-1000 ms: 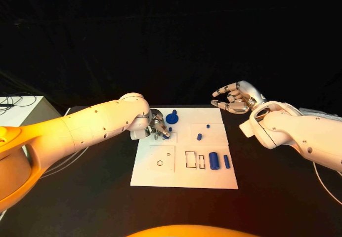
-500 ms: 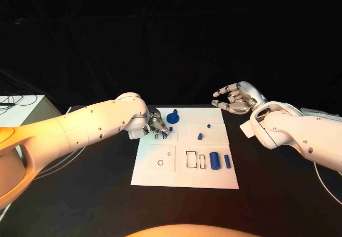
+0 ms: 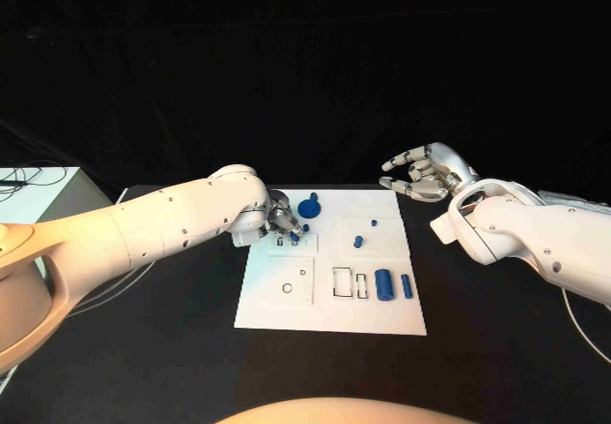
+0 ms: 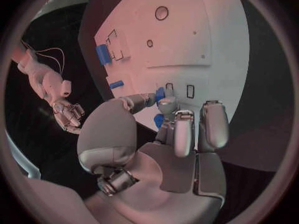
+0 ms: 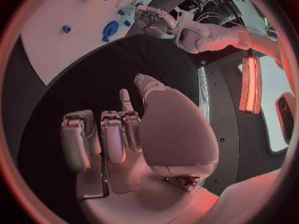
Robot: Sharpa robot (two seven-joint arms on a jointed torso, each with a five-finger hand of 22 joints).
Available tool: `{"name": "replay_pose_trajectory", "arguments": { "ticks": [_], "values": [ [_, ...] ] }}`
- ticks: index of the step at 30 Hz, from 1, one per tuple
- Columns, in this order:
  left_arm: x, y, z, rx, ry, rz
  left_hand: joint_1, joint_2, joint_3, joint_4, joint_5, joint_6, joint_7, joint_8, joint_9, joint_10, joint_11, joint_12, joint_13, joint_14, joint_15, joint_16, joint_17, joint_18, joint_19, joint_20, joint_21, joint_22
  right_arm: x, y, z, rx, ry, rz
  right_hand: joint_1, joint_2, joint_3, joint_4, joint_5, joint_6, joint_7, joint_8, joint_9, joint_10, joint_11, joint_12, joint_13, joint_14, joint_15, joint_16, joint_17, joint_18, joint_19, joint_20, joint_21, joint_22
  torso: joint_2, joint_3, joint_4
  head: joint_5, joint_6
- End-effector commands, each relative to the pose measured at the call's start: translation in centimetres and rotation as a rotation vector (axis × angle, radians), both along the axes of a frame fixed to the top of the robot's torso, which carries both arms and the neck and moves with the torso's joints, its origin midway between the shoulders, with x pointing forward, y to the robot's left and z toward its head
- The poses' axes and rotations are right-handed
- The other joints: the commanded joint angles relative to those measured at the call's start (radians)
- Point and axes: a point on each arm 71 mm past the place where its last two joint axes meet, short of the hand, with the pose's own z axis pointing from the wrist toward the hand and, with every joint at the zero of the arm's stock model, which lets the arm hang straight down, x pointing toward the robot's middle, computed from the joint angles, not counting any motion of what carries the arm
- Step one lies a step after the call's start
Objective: Assemble the parts on the task board
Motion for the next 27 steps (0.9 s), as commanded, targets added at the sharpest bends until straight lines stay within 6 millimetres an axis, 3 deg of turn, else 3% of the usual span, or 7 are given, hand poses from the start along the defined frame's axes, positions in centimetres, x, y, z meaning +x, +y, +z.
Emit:
{"name": "replay_pose_trajectory", "arguments": {
  "ticks": [1,10,27],
  "values": [
    [0.04,-0.24,-0.05,0.025,-0.022,-0.017,-0.010,-0.001,0.176,-0.182,0.008,0.045,-0.038,0.005,0.329,0.006,-0.003,-0.002,-0.008,0.103,-0.008,0.007,0.260,-0.015,0.009,-0.003,0.006,0.004,-0.05,0.14,0.04,-0.004,-0.007,0.012,-0.011,-0.001,0.002,0.002,-0.003,-0.005,0.000,0.003,0.001,0.060,0.005,-0.004,0.221,0.095,0.007,-0.004,0.227,-0.001,0.094,0.006,-0.006,0.250,0.000,-0.0001,-0.0007,0.001,-0.003],
    [-0.05,-0.52,-0.46,0.046,-0.038,-0.024,-0.018,-0.002,0.175,-0.184,0.028,0.055,-0.044,0.008,0.336,0.016,-0.009,-0.003,-0.014,0.104,-0.013,0.008,0.263,-0.017,0.017,-0.007,0.010,0.013,-0.06,0.16,0.05,-0.004,-0.009,0.011,-0.012,-0.002,0.003,0.002,-0.003,-0.006,0.000,0.003,0.001,0.059,0.005,-0.005,0.220,0.095,0.007,-0.004,0.226,-0.001,0.093,0.006,-0.009,0.248,0.000,0.0003,0.0001,0.001,-0.007],
    [-0.05,-0.44,-0.74,0.070,-0.050,-0.029,-0.021,-0.001,0.174,-0.183,0.033,0.058,-0.046,0.009,0.338,0.020,-0.011,-0.003,-0.016,0.104,-0.015,0.008,0.262,-0.018,0.021,-0.008,0.011,0.018,-0.04,0.13,0.02,-0.005,-0.008,0.011,-0.012,-0.002,0.003,0.002,-0.003,-0.006,0.000,0.003,0.001,0.059,0.005,-0.005,0.220,0.095,0.007,-0.004,0.226,-0.001,0.093,0.006,-0.009,0.248,0.001,-0.0007,0.0009,0.004,-0.012]
  ]
}}
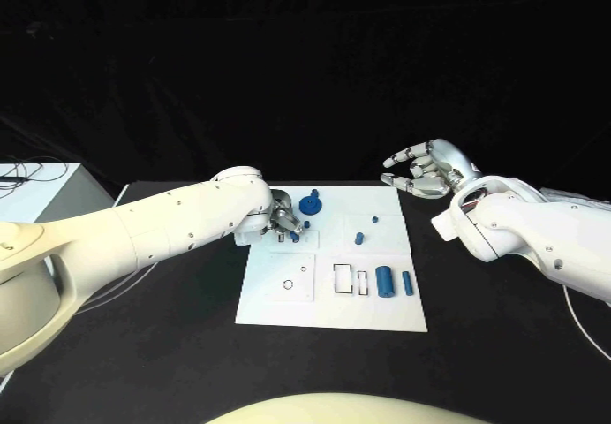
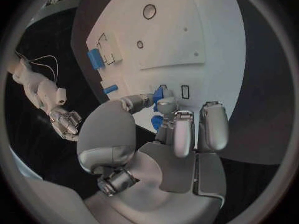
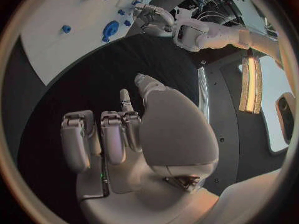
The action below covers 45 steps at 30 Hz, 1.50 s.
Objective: Assemble the parts on the task board
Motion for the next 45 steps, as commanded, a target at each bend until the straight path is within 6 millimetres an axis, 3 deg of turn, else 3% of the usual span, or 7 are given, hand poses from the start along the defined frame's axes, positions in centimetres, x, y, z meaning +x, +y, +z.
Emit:
{"name": "replay_pose_trajectory", "arguments": {
  "ticks": [1,45],
  "values": [
    [0.0,-0.1,0.0,0.013,-0.013,-0.009,-0.001,0.011,0.176,-0.180,0.002,0.042,-0.037,0.006,0.265,0.009,-0.001,-0.003,0.000,0.104,-0.008,0.004,0.262,-0.018,0.007,-0.001,0.004,0.002,0.0,0.1,0.0,-0.005,-0.007,0.011,-0.012,-0.002,0.003,0.002,-0.003,-0.007,0.000,0.003,0.001,0.059,0.005,-0.005,0.220,0.095,0.007,-0.004,0.226,-0.001,0.093,0.006,-0.003,0.249,0.001,-0.0006,0.0001,0.001,-0.002],
    [-1.0,0.0,-1.3,0.023,-0.025,-0.018,-0.006,0.011,0.173,-0.180,0.002,0.042,-0.038,0.006,0.269,0.010,-0.002,-0.006,-0.005,0.103,-0.009,0.003,0.260,-0.019,0.009,-0.003,0.004,0.004,-0.1,0.1,-0.2,-0.006,-0.001,0.013,-0.016,-0.003,0.004,0.004,-0.003,-0.008,0.000,0.005,0.002,0.059,0.005,-0.004,0.220,0.095,0.007,-0.004,0.226,-0.001,0.093,0.006,-0.002,0.249,0.001,0.0002,0.0001,0.001,-0.013]
  ]
}}
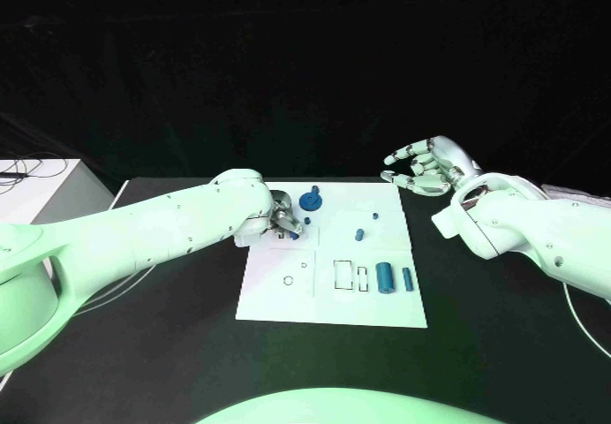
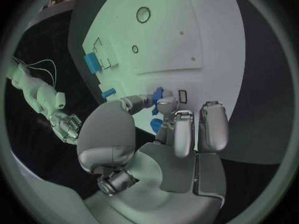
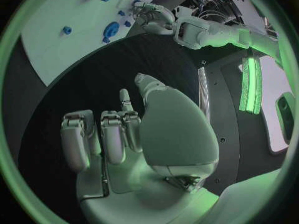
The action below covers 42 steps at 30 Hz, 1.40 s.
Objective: Assemble the parts on the task board
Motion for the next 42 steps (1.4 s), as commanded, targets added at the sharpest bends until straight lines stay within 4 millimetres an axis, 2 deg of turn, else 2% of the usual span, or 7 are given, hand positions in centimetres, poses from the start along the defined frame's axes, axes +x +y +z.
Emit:
{"name": "replay_pose_trajectory", "arguments": {
  "ticks": [1,11,21,32,42],
  "values": [
    [-0.4,0.0,-0.4,0.005,-0.010,-0.007,-0.001,0.008,0.173,-0.180,0.003,0.038,-0.034,0.005,0.095,0.007,0.001,-0.001,0.001,0.103,-0.010,0.003,0.261,-0.019,0.006,0.000,0.005,0.002,-0.1,0.1,0.0,-0.006,-0.005,0.014,-0.011,0.002,0.004,0.003,-0.003,-0.008,0.000,0.005,0.002,0.059,0.005,-0.004,0.220,0.095,0.007,-0.004,0.226,-0.001,0.093,0.006,-0.002,0.248,0.001,-0.0002,-0.0005,0.000,0.001],
    [-0.9,0.2,-0.1,-0.050,-0.086,0.034,0.003,0.011,0.176,-0.184,0.004,0.040,-0.036,0.006,0.096,0.012,-0.001,0.001,0.004,0.102,-0.011,0.001,0.257,-0.021,0.014,-0.001,0.009,0.012,-0.1,0.0,-0.1,-0.006,-0.004,0.012,-0.013,0.002,0.004,0.004,-0.003,-0.008,0.000,0.005,0.002,0.059,0.005,-0.004,0.220,0.095,0.007,-0.005,0.225,-0.001,0.093,0.006,-0.004,0.248,0.001,-0.0006,-0.0005,-0.002,0.002],
    [-1.5,0.4,0.3,-0.116,-0.163,0.085,0.003,0.015,0.177,-0.182,0.001,0.043,-0.037,0.006,0.097,0.015,-0.002,0.003,0.005,0.101,-0.012,0.000,0.253,-0.023,0.021,-0.002,0.012,0.021,-0.1,-0.1,-0.2,-0.007,-0.002,0.011,-0.013,0.002,0.004,0.004,-0.003,-0.008,0.000,0.005,0.002,0.059,0.005,-0.004,0.220,0.095,0.007,-0.005,0.225,-0.001,0.093,0.006,-0.004,0.248,0.002,0.0000,0.0005,-0.002,-0.004],
    [-1.8,0.5,0.2,-0.131,-0.172,0.098,0.001,0.018,0.178,-0.178,-0.008,0.044,-0.037,0.005,0.098,0.018,-0.003,0.002,0.003,0.100,-0.013,-0.002,0.250,-0.024,0.023,-0.004,0.014,0.023,-0.1,-0.2,-0.3,-0.008,0.001,0.009,-0.015,0.002,0.004,0.005,-0.003,-0.009,0.000,0.006,0.002,0.060,0.005,-0.004,0.221,0.095,0.007,-0.005,0.225,-0.001,0.093,0.006,-0.004,0.248,0.001,0.0008,0.0006,0.001,-0.010],
    [-1.8,0.5,-0.6,-0.114,-0.145,0.094,0.000,0.021,0.178,-0.175,-0.014,0.043,-0.037,0.003,0.098,0.016,-0.003,-0.001,-0.002,0.099,-0.014,-0.004,0.246,-0.023,0.021,-0.004,0.012,0.020,-0.1,-0.2,-0.4,-0.008,0.004,0.009,-0.017,0.002,0.005,0.006,-0.003,-0.009,0.000,0.007,0.003,0.059,0.005,-0.005,0.220,0.095,0.007,-0.005,0.224,-0.001,0.093,0.006,-0.004,0.248,0.001,0.0004,-0.0022,0.002,-0.014]
  ]
}}
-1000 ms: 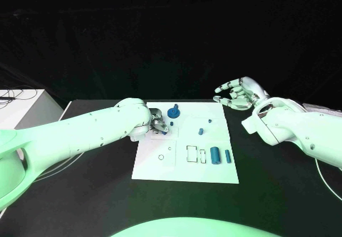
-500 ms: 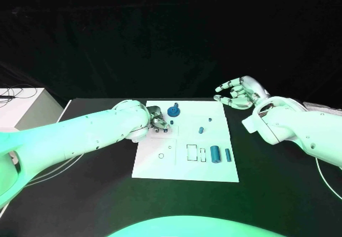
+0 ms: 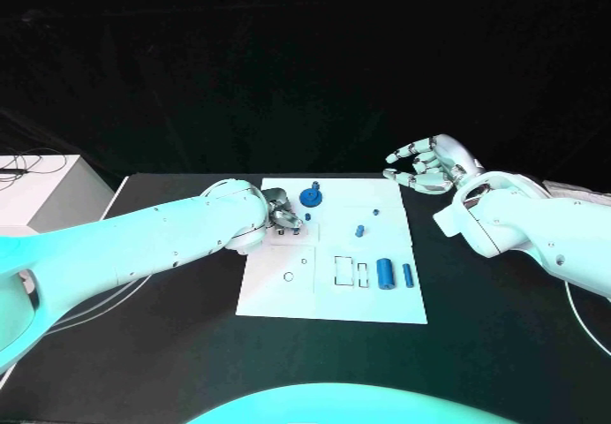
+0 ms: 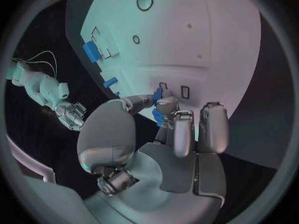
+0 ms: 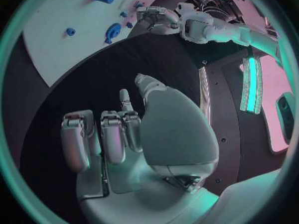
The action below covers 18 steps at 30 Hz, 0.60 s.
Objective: Assemble the parts on the task board
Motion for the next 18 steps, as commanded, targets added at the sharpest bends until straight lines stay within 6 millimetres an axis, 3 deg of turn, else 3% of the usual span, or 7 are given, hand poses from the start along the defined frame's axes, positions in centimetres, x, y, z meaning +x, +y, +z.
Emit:
{"name": "replay_pose_trajectory", "arguments": {
  "ticks": [1,18],
  "values": [
    [0.03,-0.20,-0.17,-0.006,0.004,-0.008,0.002,0.013,0.177,-0.175,-0.006,0.041,-0.036,0.006,0.063,0.004,0.001,-0.001,-0.002,0.098,-0.006,-0.004,0.245,-0.007,0.003,-0.001,0.004,-0.001,-0.04,0.10,-0.01,-0.006,-0.003,0.015,-0.009,0.002,0.002,0.003,-0.003,-0.007,-0.002,0.007,0.001,0.059,0.005,-0.005,0.220,0.095,0.007,-0.005,0.224,-0.001,0.093,0.006,-0.004,0.248,0.000,-0.0002,-0.0017,0.000,-0.001],
    [0.00,-0.34,-0.67,0.019,0.024,-0.025,0.002,0.013,0.177,-0.175,-0.007,0.041,-0.036,0.005,0.063,0.004,0.001,-0.002,-0.003,0.098,-0.006,-0.004,0.245,-0.007,0.002,-0.001,0.004,-0.002,-0.07,0.07,-0.02,-0.006,-0.003,0.014,-0.011,0.002,0.002,0.004,-0.002,-0.007,-0.002,0.007,0.001,0.059,0.005,-0.004,0.221,0.095,0.007,-0.005,0.224,-0.001,0.093,0.006,-0.004,0.248,-0.001,-0.0013,0.0007,-0.004,-0.007]
  ]
}}
